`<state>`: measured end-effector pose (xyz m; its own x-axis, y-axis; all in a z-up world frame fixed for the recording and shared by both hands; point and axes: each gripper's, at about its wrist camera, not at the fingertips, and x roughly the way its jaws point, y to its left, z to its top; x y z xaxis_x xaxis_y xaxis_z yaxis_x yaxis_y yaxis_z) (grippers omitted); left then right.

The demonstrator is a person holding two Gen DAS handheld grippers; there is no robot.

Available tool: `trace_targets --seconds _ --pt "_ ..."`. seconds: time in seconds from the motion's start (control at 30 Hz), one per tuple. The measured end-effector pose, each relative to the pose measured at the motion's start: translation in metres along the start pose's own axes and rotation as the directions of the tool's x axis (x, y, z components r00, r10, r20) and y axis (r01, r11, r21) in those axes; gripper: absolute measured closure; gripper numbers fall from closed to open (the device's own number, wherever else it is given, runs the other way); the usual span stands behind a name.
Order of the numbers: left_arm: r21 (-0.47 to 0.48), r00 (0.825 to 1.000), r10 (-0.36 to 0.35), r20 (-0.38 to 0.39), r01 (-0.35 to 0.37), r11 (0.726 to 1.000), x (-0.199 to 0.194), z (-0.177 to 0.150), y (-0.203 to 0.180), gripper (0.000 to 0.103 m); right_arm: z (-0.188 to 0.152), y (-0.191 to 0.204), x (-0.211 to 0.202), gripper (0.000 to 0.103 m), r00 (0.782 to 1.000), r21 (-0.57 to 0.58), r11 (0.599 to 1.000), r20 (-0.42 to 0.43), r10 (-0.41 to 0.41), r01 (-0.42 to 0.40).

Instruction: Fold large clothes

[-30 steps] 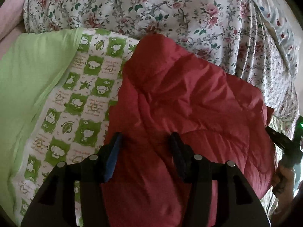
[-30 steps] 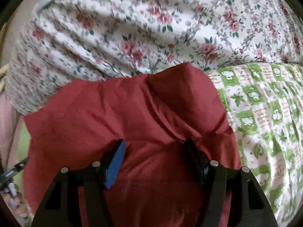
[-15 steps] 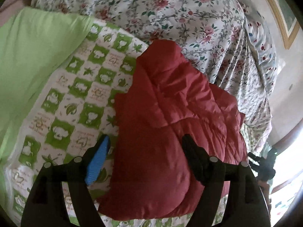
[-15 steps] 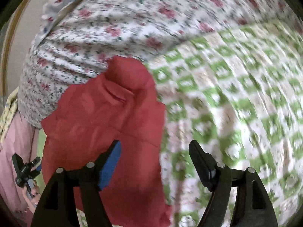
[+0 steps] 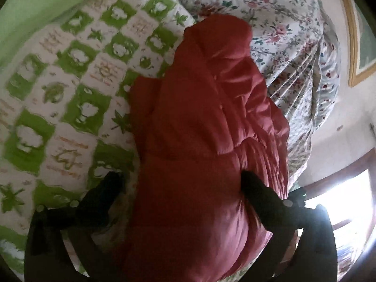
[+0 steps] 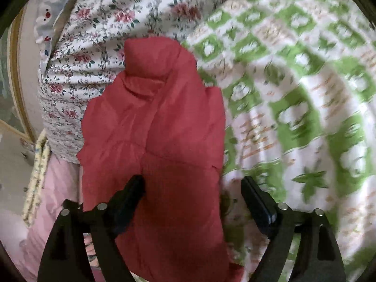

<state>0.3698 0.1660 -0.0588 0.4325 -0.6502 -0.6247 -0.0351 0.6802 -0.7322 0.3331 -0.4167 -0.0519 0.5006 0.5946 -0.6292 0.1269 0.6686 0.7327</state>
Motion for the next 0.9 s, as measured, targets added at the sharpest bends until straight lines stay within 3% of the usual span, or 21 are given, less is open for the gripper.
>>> trace_targets --seconds 0.17,0.27,0.33,0.47,0.6,0.73,0.9 --pt "-0.013 0.999 -0.041 -0.035 0.041 0.999 0.018 0.001 -0.01 0.0 0.001 0.002 0.009 0.011 0.999 0.001 0.999 -0.023 0.038 -0.038" --pt "0.04 0.999 -0.009 -0.043 0.011 0.999 0.023 0.001 -0.022 0.0 0.001 0.006 0.016 0.015 0.997 -0.002 0.998 -0.05 0.063 -0.063" --pt "0.05 0.999 -0.004 -0.044 0.006 0.999 0.025 0.001 -0.025 0.0 0.001 0.006 0.018 0.025 0.995 0.007 0.996 -0.059 0.084 -0.083" --pt "0.077 0.999 -0.021 -0.037 0.024 0.997 0.022 0.0 -0.025 0.022 0.0 0.008 0.019 0.036 0.994 0.002 0.996 -0.057 0.091 -0.091" --pt "0.13 1.0 -0.019 -0.01 0.02 0.991 0.01 -0.004 -0.034 0.043 -0.001 0.016 0.013 0.059 0.993 -0.012 0.994 -0.051 0.104 -0.104" --pt "0.154 0.999 -0.034 0.014 0.031 0.988 -0.007 -0.01 -0.045 0.053 -0.005 0.026 0.0 0.069 0.992 -0.018 0.993 -0.038 0.12 -0.121" --pt "0.199 0.999 -0.022 0.035 0.015 0.98 -0.037 -0.029 -0.062 0.055 -0.025 0.052 -0.029 0.071 0.991 -0.074 0.988 -0.035 0.132 -0.134"
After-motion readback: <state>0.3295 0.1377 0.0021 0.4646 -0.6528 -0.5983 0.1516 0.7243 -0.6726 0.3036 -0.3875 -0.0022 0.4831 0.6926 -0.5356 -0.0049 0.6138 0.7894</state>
